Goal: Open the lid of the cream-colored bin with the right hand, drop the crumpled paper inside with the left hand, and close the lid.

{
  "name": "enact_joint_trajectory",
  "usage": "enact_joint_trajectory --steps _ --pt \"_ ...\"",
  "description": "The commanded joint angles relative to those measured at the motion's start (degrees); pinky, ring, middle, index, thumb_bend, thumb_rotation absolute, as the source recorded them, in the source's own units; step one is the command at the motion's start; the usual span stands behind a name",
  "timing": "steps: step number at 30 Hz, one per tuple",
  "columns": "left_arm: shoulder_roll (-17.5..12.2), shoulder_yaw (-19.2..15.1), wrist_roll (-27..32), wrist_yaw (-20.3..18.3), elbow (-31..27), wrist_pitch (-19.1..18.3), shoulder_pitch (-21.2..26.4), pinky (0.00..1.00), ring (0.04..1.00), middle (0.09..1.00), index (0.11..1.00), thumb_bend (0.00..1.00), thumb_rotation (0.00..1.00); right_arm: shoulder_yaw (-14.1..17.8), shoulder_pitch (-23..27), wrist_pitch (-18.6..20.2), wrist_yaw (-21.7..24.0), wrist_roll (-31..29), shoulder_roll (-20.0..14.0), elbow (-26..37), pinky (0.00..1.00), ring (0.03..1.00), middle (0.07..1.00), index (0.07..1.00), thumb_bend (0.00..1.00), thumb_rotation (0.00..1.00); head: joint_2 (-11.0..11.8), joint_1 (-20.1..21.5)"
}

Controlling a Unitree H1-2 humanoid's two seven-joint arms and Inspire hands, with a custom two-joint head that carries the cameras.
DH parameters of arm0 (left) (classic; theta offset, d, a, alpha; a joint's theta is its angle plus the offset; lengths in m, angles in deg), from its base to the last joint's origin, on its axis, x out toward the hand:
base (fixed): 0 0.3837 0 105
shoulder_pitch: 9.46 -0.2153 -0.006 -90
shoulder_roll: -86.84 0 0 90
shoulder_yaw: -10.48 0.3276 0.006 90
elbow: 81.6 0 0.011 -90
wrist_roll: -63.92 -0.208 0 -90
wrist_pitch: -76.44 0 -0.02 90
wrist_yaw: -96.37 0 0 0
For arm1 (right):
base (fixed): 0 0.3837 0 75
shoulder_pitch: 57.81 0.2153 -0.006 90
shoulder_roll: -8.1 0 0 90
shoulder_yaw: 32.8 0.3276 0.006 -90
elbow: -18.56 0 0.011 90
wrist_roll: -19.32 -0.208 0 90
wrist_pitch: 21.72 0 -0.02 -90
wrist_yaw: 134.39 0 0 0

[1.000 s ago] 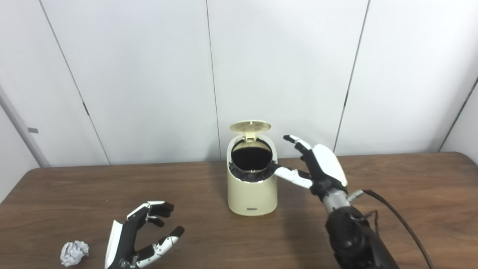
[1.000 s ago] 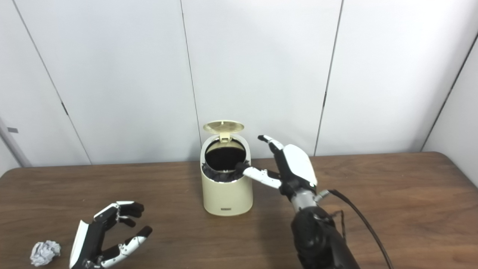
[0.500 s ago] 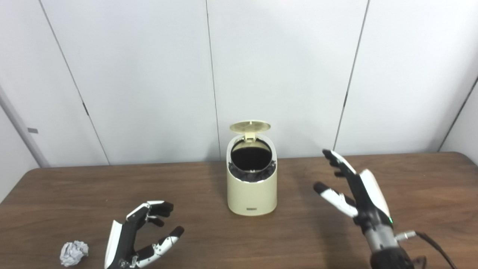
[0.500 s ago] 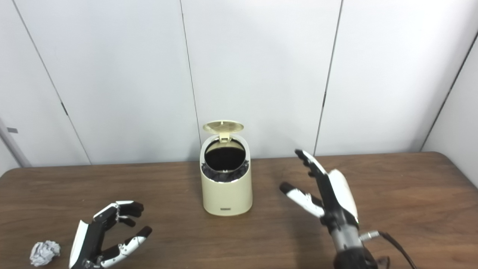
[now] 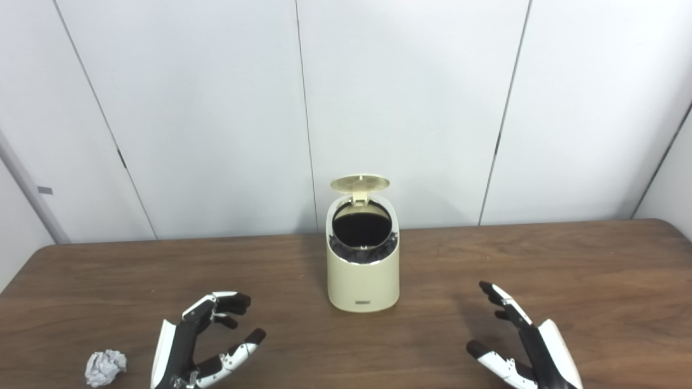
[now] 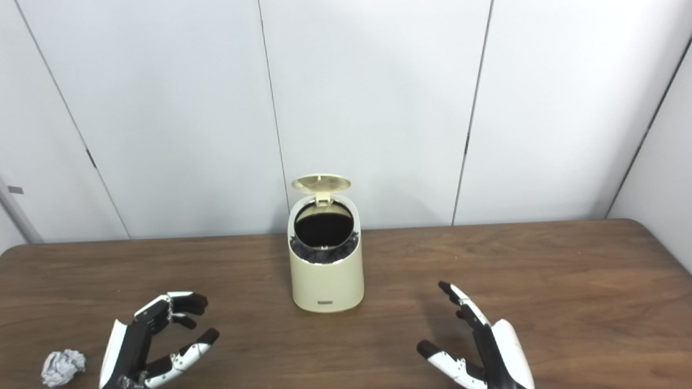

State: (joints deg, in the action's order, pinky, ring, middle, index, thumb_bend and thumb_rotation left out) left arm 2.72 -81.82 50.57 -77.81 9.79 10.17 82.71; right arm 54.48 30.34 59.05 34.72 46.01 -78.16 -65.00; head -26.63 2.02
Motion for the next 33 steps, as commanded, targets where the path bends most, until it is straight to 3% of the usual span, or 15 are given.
enact_joint_trajectory --steps 1,5,10,14,21,25,29,33 --pt "-0.96 -0.16 -0.68 0.24 0.70 2.09 -1.19 0.52 0.621 0.637 0.617 0.73 0.20 0.22 0.12 -3.20 -1.70 -0.23 0.89 -0.98 0.82 0.886 0.889 0.888 0.80 0.87 -0.04 0.02" --pt "-1.37 -0.48 -2.57 1.03 -0.48 2.43 -0.94 0.50 0.614 0.637 0.616 0.75 0.19 0.27 0.23 -3.67 -1.92 -0.34 1.11 -1.72 0.84 0.892 0.892 0.886 0.77 0.84 -0.04 -1.38" --pt "-2.63 -3.01 -7.87 2.52 -6.63 0.60 -1.26 0.49 0.586 0.616 0.601 0.79 0.21 0.70 0.24 -4.08 -1.93 -0.93 0.93 -2.18 0.85 0.902 0.900 0.893 0.76 0.83 -0.24 -2.28" --pt "-5.71 -7.09 -11.82 1.96 -13.76 -1.27 -2.80 0.47 0.567 0.602 0.594 0.86 0.21 1.32 0.07 -4.15 -1.53 -1.63 0.54 -2.18 0.86 0.907 0.903 0.899 0.77 0.83 -0.57 -3.83" --pt "-12.41 -15.25 -10.29 0.21 -23.37 -4.03 -6.90 0.48 0.571 0.605 0.584 0.94 0.19 2.21 0.17 -4.89 -0.88 -2.81 -0.76 -2.63 0.86 0.904 0.898 0.885 0.77 0.81 -1.08 -6.39" --pt "-15.04 -19.65 -10.55 0.32 -24.59 -4.23 -9.88 0.46 0.563 0.615 0.585 0.93 0.27 2.69 0.56 -6.68 -1.32 -3.32 -1.45 -3.67 0.85 0.899 0.893 0.884 0.77 0.80 -1.14 -7.64" --pt "-16.38 -23.21 -14.92 1.38 -24.76 -4.34 -12.60 0.47 0.569 0.612 0.598 0.94 0.23 3.56 1.23 -8.51 -1.56 -4.14 -2.19 -5.53 0.85 0.899 0.888 0.881 0.77 0.79 -0.48 -11.68" --pt "-16.23 -25.58 -21.76 3.57 -23.13 -4.55 -14.03 0.46 0.546 0.597 0.592 1.00 0.11 4.49 2.13 -11.12 -2.22 -4.09 -3.23 -7.84 0.82 0.881 0.873 0.865 0.74 0.78 -0.06 -17.00"
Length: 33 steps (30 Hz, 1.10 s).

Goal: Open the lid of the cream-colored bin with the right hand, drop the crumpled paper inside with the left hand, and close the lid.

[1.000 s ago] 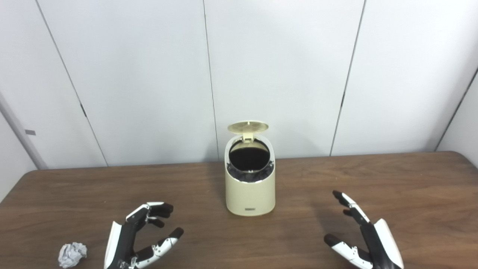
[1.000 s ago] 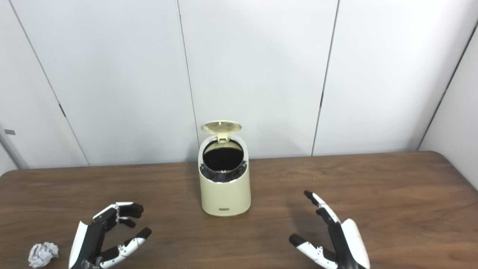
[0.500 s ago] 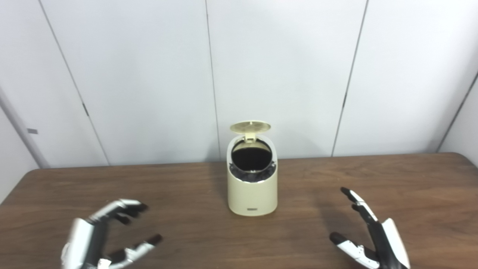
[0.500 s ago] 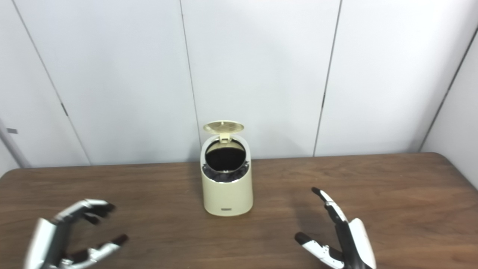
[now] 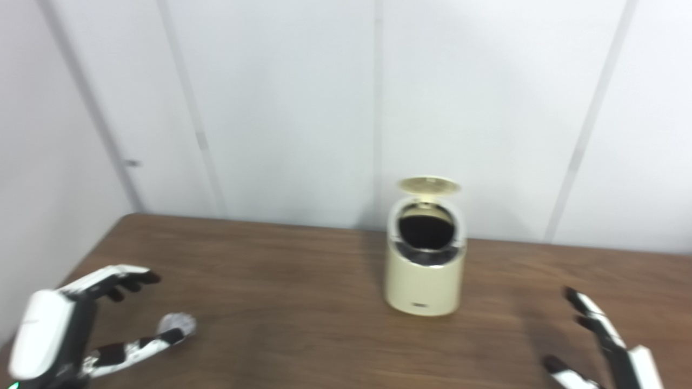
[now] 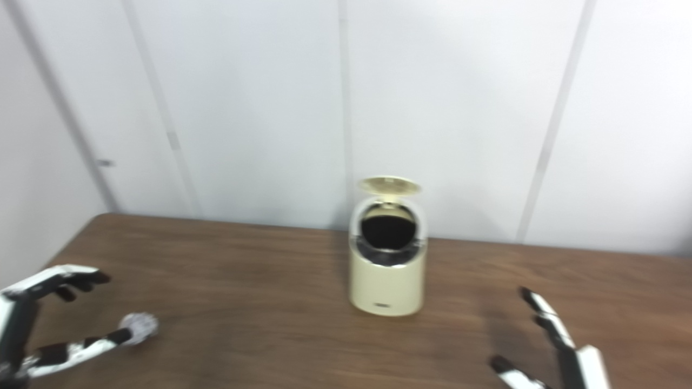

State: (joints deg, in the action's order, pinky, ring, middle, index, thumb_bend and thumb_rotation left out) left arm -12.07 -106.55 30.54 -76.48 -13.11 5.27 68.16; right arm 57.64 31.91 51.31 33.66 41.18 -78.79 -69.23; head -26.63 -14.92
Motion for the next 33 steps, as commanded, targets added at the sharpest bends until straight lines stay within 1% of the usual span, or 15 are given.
enact_joint_trajectory --steps 1,2,4,6,9,10,12,13,16,18,20,23,28,30,33 --pt "-1.27 -0.99 -2.49 2.63 0.28 0.43 0.45 0.46 0.545 0.597 0.592 1.00 0.09 1.51 0.74 -3.89 -1.21 0.69 -2.81 -4.08 0.81 0.878 0.872 0.863 0.74 0.79 -0.06 -0.06" --pt "-0.95 -1.04 -3.58 3.13 1.11 0.15 0.22 0.46 0.543 0.597 0.592 1.00 0.08 1.81 0.93 -4.29 -1.25 0.67 -3.17 -4.65 0.81 0.875 0.871 0.862 0.73 0.79 0.15 -2.84" --pt "-0.33 -0.63 -5.31 4.00 1.98 -0.33 0.02 0.47 0.548 0.604 0.599 1.00 0.08 2.39 1.21 -4.84 -1.14 0.43 -3.86 -5.58 0.79 0.867 0.874 0.870 0.74 0.81 0.32 -5.58" --pt "0.68 -0.08 -8.39 5.72 3.38 -0.82 0.09 0.48 0.557 0.611 0.600 1.00 0.13 2.81 1.36 -5.09 -0.61 -0.62 -4.54 -6.46 0.80 0.875 0.889 0.887 0.74 0.84 0.44 -7.57" --pt "2.80 1.20 -12.19 8.17 5.19 -2.43 0.30 0.48 0.565 0.617 0.606 1.00 0.19 3.18 1.47 -6.05 0.35 -3.27 -5.10 -6.90 0.80 0.886 0.899 0.901 0.77 0.83 0.29 -9.00" --pt "3.24 1.74 -13.05 8.51 5.51 -3.22 0.23 0.48 0.567 0.620 0.610 0.99 0.20 3.36 1.41 -5.92 0.62 -4.02 -5.15 -6.56 0.78 0.876 0.892 0.897 0.76 0.82 0.27 -9.17" --pt "3.96 2.64 -14.09 8.36 5.62 -5.00 0.16 0.49 0.572 0.625 0.618 0.97 0.22 3.78 1.35 -5.81 0.89 -4.91 -5.27 -6.41 0.78 0.872 0.879 0.874 0.77 0.80 0.15 -9.67" --pt "4.29 2.97 -14.43 7.94 5.47 -6.20 0.15 0.49 0.572 0.624 0.618 0.96 0.23 3.97 1.33 -5.67 0.98 -5.16 -5.33 -6.54 0.78 0.871 0.875 0.867 0.79 0.82 0.08 -9.85" --pt "4.95 3.76 -14.56 7.12 5.61 -9.15 0.40 0.50 0.580 0.628 0.618 0.96 0.25 4.41 1.28 -5.02 1.53 -5.59 -5.77 -6.68 0.79 0.876 0.870 0.859 0.84 0.85 -0.11 -10.97" --pt "4.91 4.47 -14.20 6.82 6.06 -10.47 0.66 0.51 0.586 0.633 0.625 0.96 0.25 4.71 1.34 -4.95 1.88 -5.82 -6.03 -6.90 0.76 0.869 0.867 0.862 0.87 0.87 -0.21 -11.58" --pt "5.09 5.09 -13.26 5.17 6.35 -12.96 1.08 0.52 0.598 0.645 0.639 0.97 0.27 4.94 1.55 -5.30 1.88 -5.77 -6.26 -7.56 0.74 0.859 0.866 0.862 0.88 0.88 -0.30 -12.06" --pt "5.11 6.40 -12.40 4.24 7.87 -15.44 2.03 0.52 0.600 0.650 0.660 0.99 0.29 5.26 1.94 -6.13 2.15 -6.62 -6.58 -9.11 0.72 0.854 0.866 0.864 0.90 0.88 -0.23 -12.66" --pt "4.80 8.02 -11.14 4.33 10.96 -18.66 3.77 0.55 0.631 0.675 0.686 1.00 0.29 5.49 2.05 -6.07 2.65 -7.33 -6.68 -9.45 0.72 0.851 0.864 0.862 0.94 0.89 0.02 -13.23" --pt "4.43 8.57 -11.05 5.17 12.19 -19.10 4.50 0.55 0.635 0.683 0.697 1.00 0.29 5.60 2.08 -5.89 2.63 -7.15 -6.74 -9.69 0.71 0.849 0.863 0.864 0.94 0.89 0.09 -13.57" --pt "4.16 9.06 -11.28 6.43 13.30 -20.00 5.56 0.57 0.666 0.721 0.731 1.00 0.31 5.64 2.17 -6.23 2.83 -7.42 -6.86 -10.20 0.70 0.845 0.865 0.866 0.93 0.88 0.11 -13.68"
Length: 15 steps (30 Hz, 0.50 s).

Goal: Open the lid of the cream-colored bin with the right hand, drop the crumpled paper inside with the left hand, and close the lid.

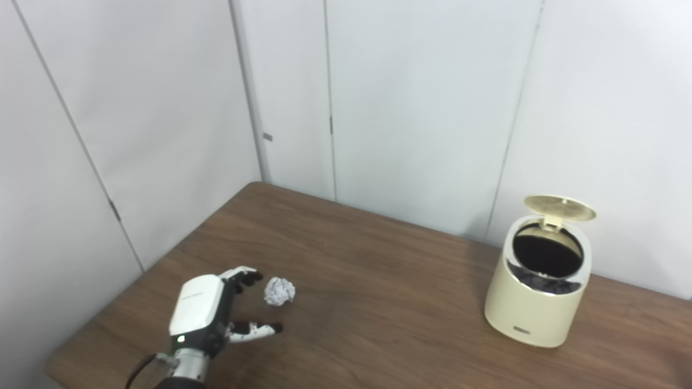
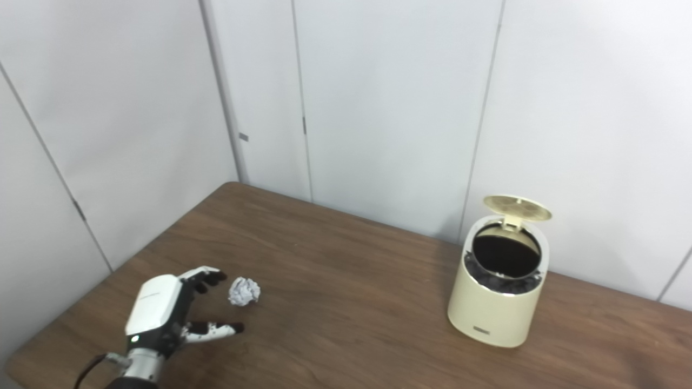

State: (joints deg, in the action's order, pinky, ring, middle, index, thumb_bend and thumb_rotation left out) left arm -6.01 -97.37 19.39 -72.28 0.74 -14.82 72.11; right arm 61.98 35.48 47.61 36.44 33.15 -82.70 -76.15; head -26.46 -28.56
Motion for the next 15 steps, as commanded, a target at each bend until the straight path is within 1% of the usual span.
enact_joint_trajectory --steps 1,3,5,8,10,15 --pt "-1.96 -0.03 0.04 2.32 -0.37 -0.31 1.90 0.58 0.679 0.734 0.741 1.00 0.32 1.27 -1.35 -2.69 0.08 0.59 -2.93 -3.38 0.70 0.846 0.867 0.867 0.93 0.88 -0.05 0.16" --pt "-2.10 0.13 0.57 1.85 0.05 -1.20 2.55 0.59 0.696 0.753 0.757 1.00 0.32 1.23 -1.19 -3.29 -0.05 0.68 -2.93 -3.90 0.70 0.847 0.865 0.867 0.93 0.88 -0.05 0.16" --pt "-2.50 0.52 0.85 1.23 0.86 -1.89 3.18 0.59 0.705 0.762 0.769 1.00 0.35 1.23 -1.12 -3.60 -0.31 1.04 -2.87 -4.20 0.70 0.845 0.864 0.865 0.93 0.88 0.09 0.64" --pt "-3.38 1.73 1.84 -0.84 2.64 -3.47 4.03 0.59 0.710 0.772 0.783 1.00 0.38 1.33 -1.46 -2.04 -0.90 2.40 -2.50 -3.07 0.71 0.845 0.862 0.856 0.95 0.90 0.24 1.06" --pt "-3.82 2.64 2.47 -1.83 3.50 -4.76 4.43 0.61 0.727 0.787 0.792 1.00 0.38 1.35 -1.70 -1.27 -0.83 2.46 -2.28 -2.33 0.69 0.839 0.858 0.852 0.98 0.90 0.17 1.23" --pt "-4.42 4.27 3.93 -2.57 5.63 -6.34 5.50 0.62 0.735 0.792 0.797 1.00 0.38 1.26 -2.03 -0.94 -0.77 3.14 -2.15 -1.43 0.67 0.828 0.844 0.842 1.00 0.92 -0.03 1.64"
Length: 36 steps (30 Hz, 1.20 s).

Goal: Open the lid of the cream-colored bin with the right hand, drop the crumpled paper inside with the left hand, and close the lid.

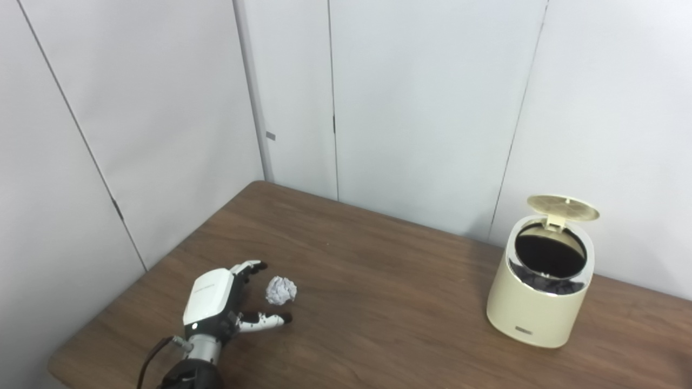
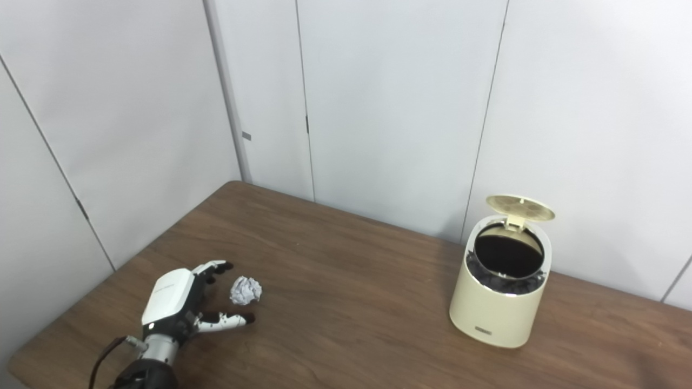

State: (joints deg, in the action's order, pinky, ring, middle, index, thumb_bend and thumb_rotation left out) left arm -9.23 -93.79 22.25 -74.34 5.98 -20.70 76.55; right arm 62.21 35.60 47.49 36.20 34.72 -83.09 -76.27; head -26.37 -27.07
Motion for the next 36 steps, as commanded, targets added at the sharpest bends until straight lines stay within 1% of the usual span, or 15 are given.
enact_joint_trajectory --steps 1,4,9,11,14,18,21,26,28,29,31,32,33,34,36 --pt "-1.32 0.95 1.35 -0.67 0.63 -0.71 1.17 0.62 0.733 0.790 0.793 1.00 0.38 1.02 -2.18 -0.94 -0.50 1.55 -1.72 -1.31 0.67 0.825 0.841 0.837 1.00 0.92 -0.05 0.24" --pt "-1.89 2.22 2.13 -1.56 1.41 -1.65 1.63 0.64 0.749 0.804 0.797 1.00 0.38 0.89 -2.25 -1.57 -0.37 1.32 -1.65 -1.45 0.65 0.821 0.838 0.837 1.00 0.91 -0.12 0.71" --pt "-2.83 5.22 2.38 -3.58 1.46 -3.69 2.22 0.63 0.731 0.781 0.783 1.00 0.38 0.81 -2.22 -1.32 -0.62 1.87 -1.35 -1.02 0.62 0.804 0.826 0.823 1.00 0.92 -0.01 1.06" --pt "-3.15 6.53 2.66 -3.62 1.88 -3.39 2.38 0.62 0.724 0.772 0.779 1.00 0.38 0.78 -2.38 -0.78 -0.41 1.77 -1.17 -0.42 0.60 0.796 0.824 0.816 1.00 0.93 -0.01 1.43" --pt "-3.46 8.23 2.50 -3.50 2.16 -3.31 2.57 0.62 0.718 0.765 0.764 1.00 0.34 0.76 -2.59 -0.31 -0.21 1.90 -0.97 0.40 0.58 0.796 0.823 0.809 1.00 0.93 -0.21 1.59" --pt "-3.57 10.33 2.12 -4.28 1.09 -4.93 2.47 0.64 0.726 0.769 0.764 1.00 0.29 0.76 -2.88 0.19 -0.07 2.24 -0.78 1.24 0.58 0.804 0.828 0.819 1.00 0.94 -0.37 1.88" --pt "-3.67 11.88 2.44 -3.52 1.65 -3.74 2.16 0.61 0.687 0.739 0.746 1.00 0.25 0.82 -2.94 0.15 -0.12 2.31 -0.70 1.12 0.58 0.808 0.834 0.827 1.00 0.94 -0.46 2.08" --pt "-4.03 14.38 2.80 -2.31 3.32 -1.60 1.50 0.54 0.604 0.663 0.692 1.00 0.26 0.91 -2.99 0.53 -0.29 2.54 -0.36 1.58 0.57 0.808 0.835 0.826 1.00 0.94 -0.57 2.66" --pt "-4.03 14.95 3.75 -2.03 3.51 -0.97 1.31 0.50 0.576 0.636 0.665 1.00 0.23 0.89 -2.99 0.33 -0.33 2.48 -0.30 1.58 0.56 0.806 0.835 0.826 1.00 0.94 -0.56 2.94" --pt "-3.97 15.13 4.15 -1.86 3.79 -0.48 1.26 0.47 0.545 0.605 0.635 1.00 0.16 0.88 -2.91 -0.08 -0.45 2.43 -0.32 1.22 0.58 0.812 0.837 0.829 1.00 0.94 -0.56 2.94" --pt "-3.96 15.54 4.28 -1.91 4.40 -0.19 1.30 0.44 0.504 0.566 0.602 0.99 0.10 0.88 -2.78 -0.32 -0.55 2.38 -0.31 0.87 0.61 0.818 0.840 0.832 1.00 0.94 -0.58 3.22" --pt "-4.06 15.96 3.89 -2.28 4.57 -0.60 1.36 0.41 0.476 0.535 0.574 0.96 0.05 0.87 -2.73 -0.39 -0.58 2.37 -0.30 0.76 0.61 0.821 0.841 0.832 1.00 0.94 -0.53 3.30" --pt "-4.16 16.28 3.65 -2.51 4.69 -0.92 1.40 0.38 0.437 0.497 0.522 0.70 0.05 0.86 -2.71 -0.43 -0.59 2.37 -0.30 0.72 0.61 0.824 0.843 0.831 1.00 0.94 -0.52 3.34" --pt "-4.28 16.74 3.25 -2.25 5.38 -0.80 1.50 0.37 0.424 0.484 0.504 0.61 0.05 0.86 -2.77 -0.27 -0.53 2.24 -0.20 0.97 0.62 0.825 0.843 0.831 1.00 0.94 -0.60 3.45" --pt "-4.54 17.38 3.04 -1.61 6.21 -0.34 1.58 0.29 0.339 0.467 0.491 0.54 0.01 0.86 -2.88 0.00 -0.45 2.14 -0.08 1.36 0.61 0.824 0.843 0.831 1.00 0.93 -0.62 3.47"
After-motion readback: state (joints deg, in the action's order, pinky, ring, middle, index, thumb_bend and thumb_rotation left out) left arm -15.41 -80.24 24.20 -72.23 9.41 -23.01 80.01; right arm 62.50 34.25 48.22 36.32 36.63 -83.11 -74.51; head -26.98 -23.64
